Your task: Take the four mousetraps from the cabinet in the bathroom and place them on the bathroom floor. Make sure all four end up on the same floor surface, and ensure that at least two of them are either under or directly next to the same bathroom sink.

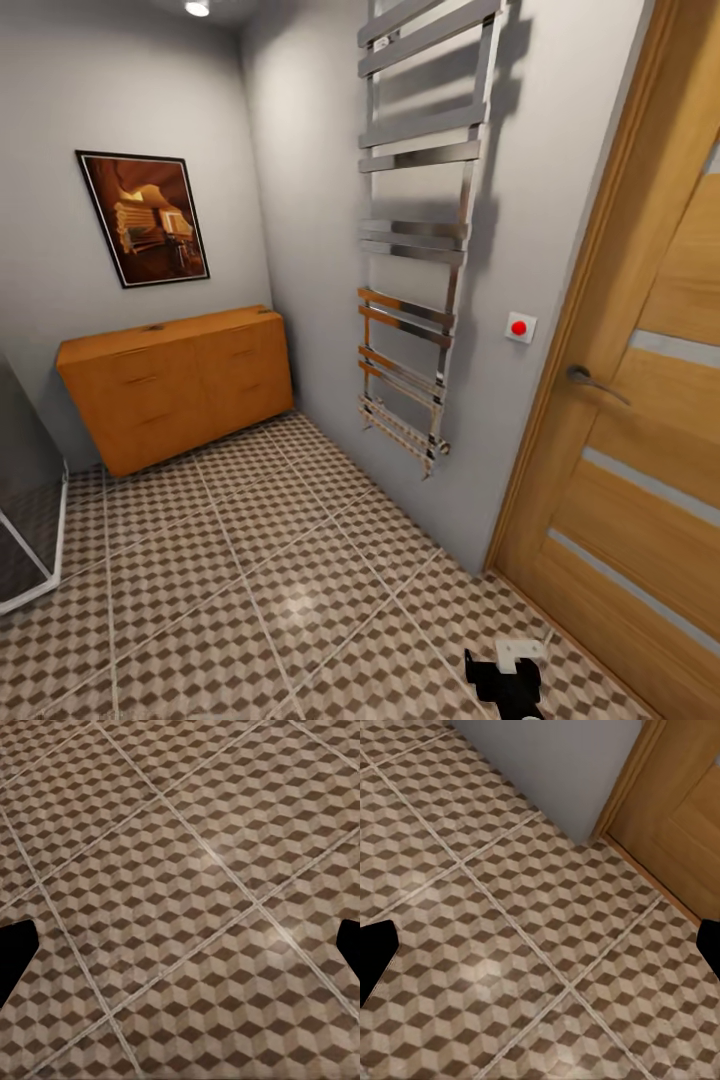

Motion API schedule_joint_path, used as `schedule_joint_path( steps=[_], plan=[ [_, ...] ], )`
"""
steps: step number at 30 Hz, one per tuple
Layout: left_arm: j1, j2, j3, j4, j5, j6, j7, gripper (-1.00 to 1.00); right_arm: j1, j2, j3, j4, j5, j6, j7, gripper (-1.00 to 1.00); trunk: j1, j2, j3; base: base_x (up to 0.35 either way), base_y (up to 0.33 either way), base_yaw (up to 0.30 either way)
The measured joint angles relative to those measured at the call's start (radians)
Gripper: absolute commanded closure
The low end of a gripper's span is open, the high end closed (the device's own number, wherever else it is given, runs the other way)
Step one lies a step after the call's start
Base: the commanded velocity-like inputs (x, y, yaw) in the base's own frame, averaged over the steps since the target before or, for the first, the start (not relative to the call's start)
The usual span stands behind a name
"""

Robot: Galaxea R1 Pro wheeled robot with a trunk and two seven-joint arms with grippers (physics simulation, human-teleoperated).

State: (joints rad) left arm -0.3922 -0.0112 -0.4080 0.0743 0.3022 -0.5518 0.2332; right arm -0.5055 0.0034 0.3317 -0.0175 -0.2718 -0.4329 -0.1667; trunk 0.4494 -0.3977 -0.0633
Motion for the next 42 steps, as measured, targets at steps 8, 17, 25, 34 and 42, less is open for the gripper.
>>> schedule_joint_path(
  steps=[8,17,25,34,42],
  plan=[
    [0.0,0.0,0.0,0.0,0.0,0.013,0.0,-1.0,0.0,0.001,0.0,0.0,0.0,0.0,0.0,-1.0,0.0,0.0,0.0,0.0,0.0,0.291],
    [0.0,0.0,0.0,0.0,0.0,0.017,0.0,-1.0,0.0,0.001,0.0,0.0,0.0,0.0,0.0,-1.0,0.0,0.0,0.0,0.1,0.001,0.291],
    [0.0,0.0,0.0,0.0,0.0,0.017,0.0,-1.0,0.0,0.0,0.0,0.0,0.0,0.0,0.0,-1.0,-0.001,0.0,-0.001,0.261,0.065,0.197],
    [0.0,0.0,0.0,0.0,0.0,0.017,0.0,-1.0,0.0,-0.001,0.0,0.0,0.0,0.0,0.0,-1.0,-0.001,0.0,-0.001,0.295,0.14,0.024],
    [0.0,0.0,0.0,0.0,0.0,0.017,0.0,-1.0,0.0,-0.001,0.0,0.0,0.0,0.0,0.001,-1.0,0.0,0.0,-0.001,0.277,0.178,0.003]
  ],
)
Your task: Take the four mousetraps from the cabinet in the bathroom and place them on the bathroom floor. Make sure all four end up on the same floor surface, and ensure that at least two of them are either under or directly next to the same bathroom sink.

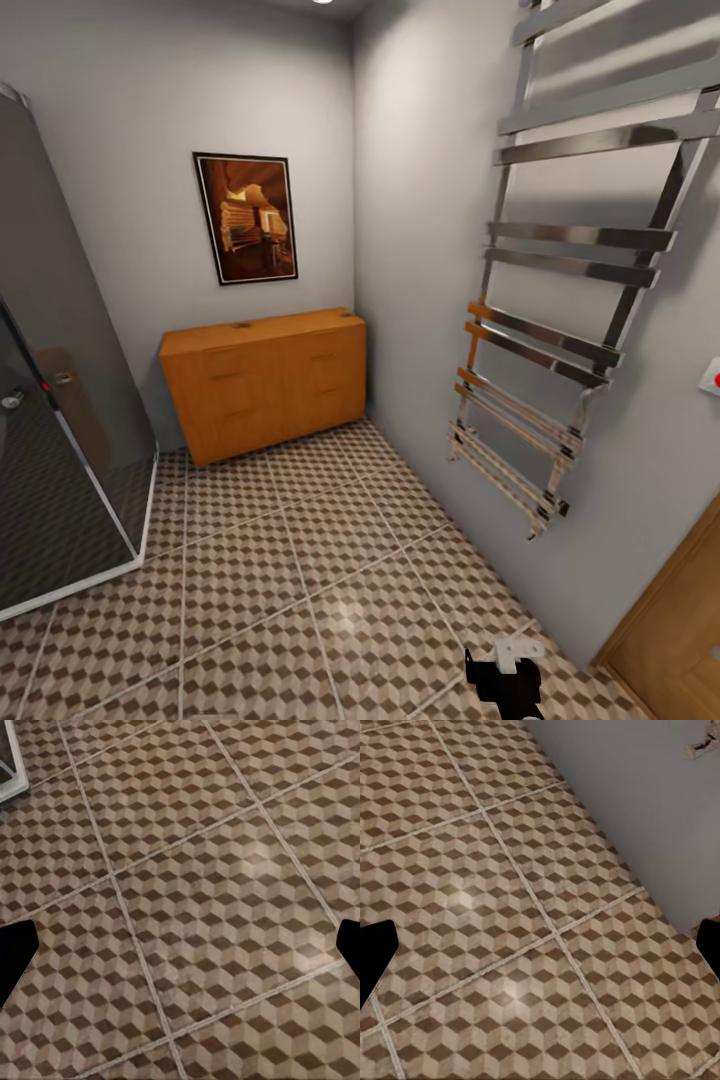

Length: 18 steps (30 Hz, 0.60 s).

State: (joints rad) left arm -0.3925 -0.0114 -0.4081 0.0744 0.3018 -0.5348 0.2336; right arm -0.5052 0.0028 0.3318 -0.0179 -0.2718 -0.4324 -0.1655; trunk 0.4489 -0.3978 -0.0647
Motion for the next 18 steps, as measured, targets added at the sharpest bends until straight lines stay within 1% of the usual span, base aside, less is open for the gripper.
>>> schedule_joint_path(
  steps=[18],
  plan=[
    [0.0,0.0,0.0,0.0,0.0,0.0,0.0,-1.0,0.0,0.0,0.0,0.0,0.0,0.0,0.0,-1.0,0.0,0.0,0.0,0.262,0.197,0.0]
  ],
)
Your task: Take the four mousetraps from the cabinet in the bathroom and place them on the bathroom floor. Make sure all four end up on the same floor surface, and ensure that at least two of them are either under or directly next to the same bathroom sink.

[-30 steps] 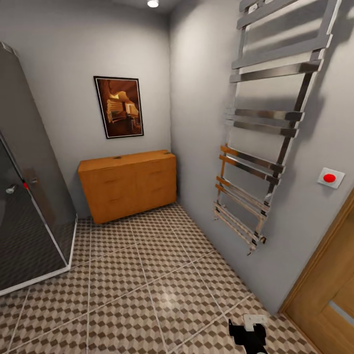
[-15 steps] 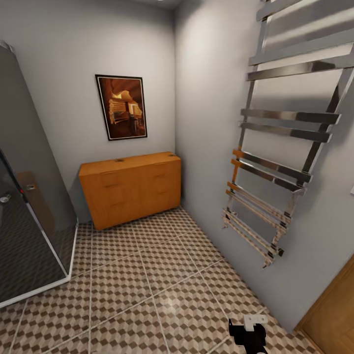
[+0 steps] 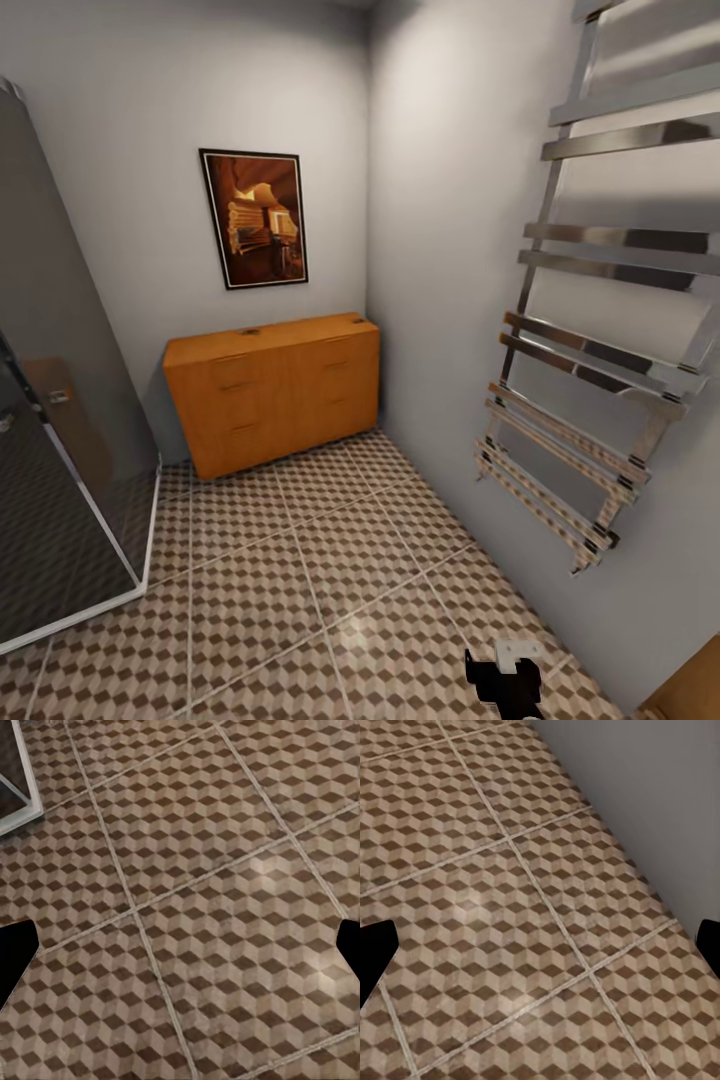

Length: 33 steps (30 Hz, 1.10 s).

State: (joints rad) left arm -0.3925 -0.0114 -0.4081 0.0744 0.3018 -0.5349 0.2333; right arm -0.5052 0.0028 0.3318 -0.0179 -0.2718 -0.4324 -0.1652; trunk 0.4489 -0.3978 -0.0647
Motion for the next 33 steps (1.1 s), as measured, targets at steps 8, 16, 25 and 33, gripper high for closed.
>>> schedule_joint_path(
  steps=[8,16,25,33],
  plan=[
    [0.0,0.0,0.0,0.0,0.0,0.0,0.0,-1.0,0.0,0.0,0.0,0.0,0.0,0.0,0.001,-1.0,0.0,0.0,0.0,0.261,0.199,-0.027],
    [0.0,0.0,0.0,0.0,0.0,0.0,-0.001,-1.0,0.0,0.0,0.0,0.0,0.0,0.0,0.001,-1.0,0.0,0.0,0.003,0.261,0.199,-0.111],
    [0.0,0.0,0.0,0.0,0.0,0.0,-0.001,-1.0,0.0,0.0,0.0,0.0,0.0,0.0,0.002,-1.0,0.0,0.0,0.007,0.26,0.199,-0.12],
    [0.0,0.0,-0.001,0.0,0.0,0.0,-0.001,-1.0,0.0,0.0,0.0,0.0,0.0,0.0,0.003,-1.0,0.0,0.0,0.011,0.257,0.199,-0.12]
  ],
)
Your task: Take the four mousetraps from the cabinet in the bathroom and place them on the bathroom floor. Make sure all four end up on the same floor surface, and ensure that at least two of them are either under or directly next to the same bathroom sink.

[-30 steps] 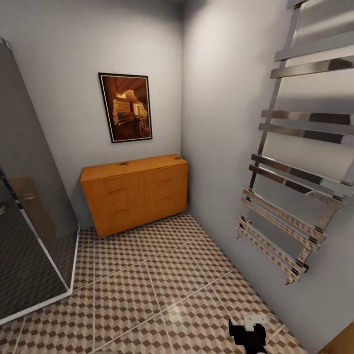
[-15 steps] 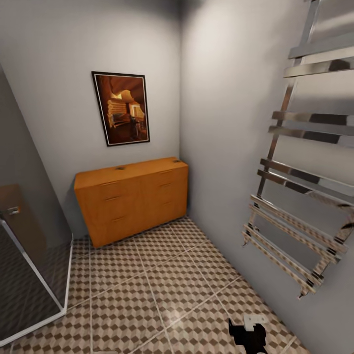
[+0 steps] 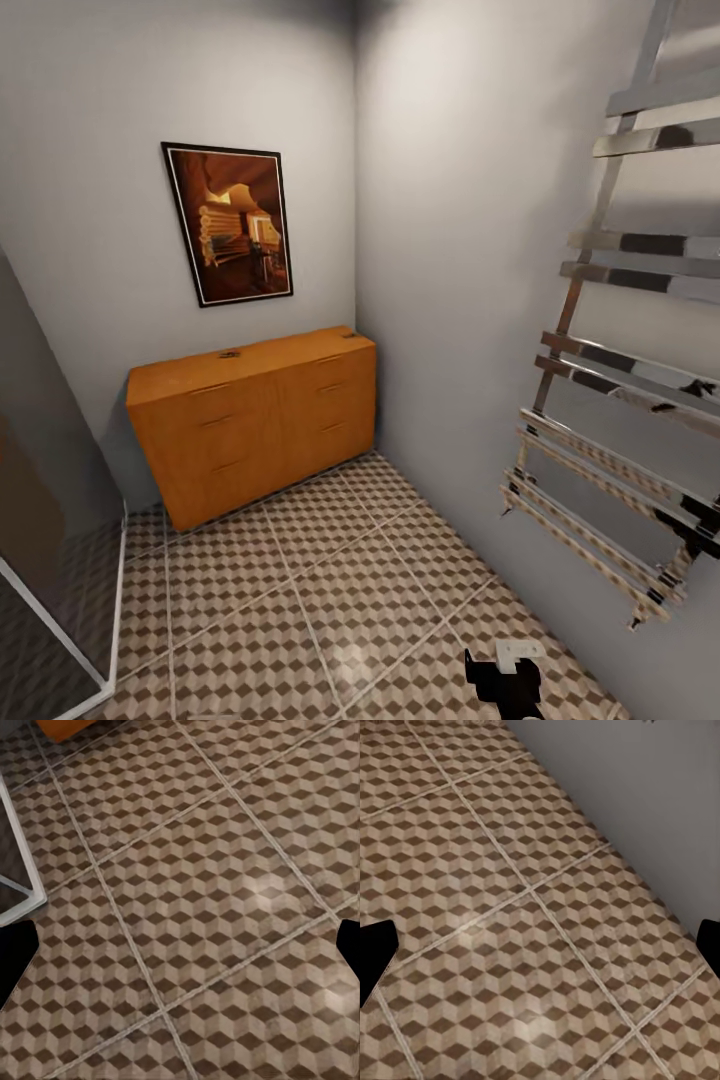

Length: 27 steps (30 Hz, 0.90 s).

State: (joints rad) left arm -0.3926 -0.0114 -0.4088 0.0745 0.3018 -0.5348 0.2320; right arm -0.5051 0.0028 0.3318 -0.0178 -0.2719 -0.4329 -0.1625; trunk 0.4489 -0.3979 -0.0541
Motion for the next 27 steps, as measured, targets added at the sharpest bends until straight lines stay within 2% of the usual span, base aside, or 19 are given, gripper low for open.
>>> schedule_joint_path(
  steps=[12,27],
  plan=[
    [0.0,0.0,0.0,0.0,0.0,0.0,0.0,-1.0,0.0,0.0,0.0,0.0,0.0,0.0,0.0,-1.0,0.0,0.0,0.005,0.238,0.208,-0.12],
    [0.0,0.0,0.001,0.0,0.0,0.0,0.0,-1.0,0.0,0.0,0.0,0.0,0.0,0.0,0.0,-1.0,0.0,0.0,0.014,0.179,0.231,-0.126]
  ],
)
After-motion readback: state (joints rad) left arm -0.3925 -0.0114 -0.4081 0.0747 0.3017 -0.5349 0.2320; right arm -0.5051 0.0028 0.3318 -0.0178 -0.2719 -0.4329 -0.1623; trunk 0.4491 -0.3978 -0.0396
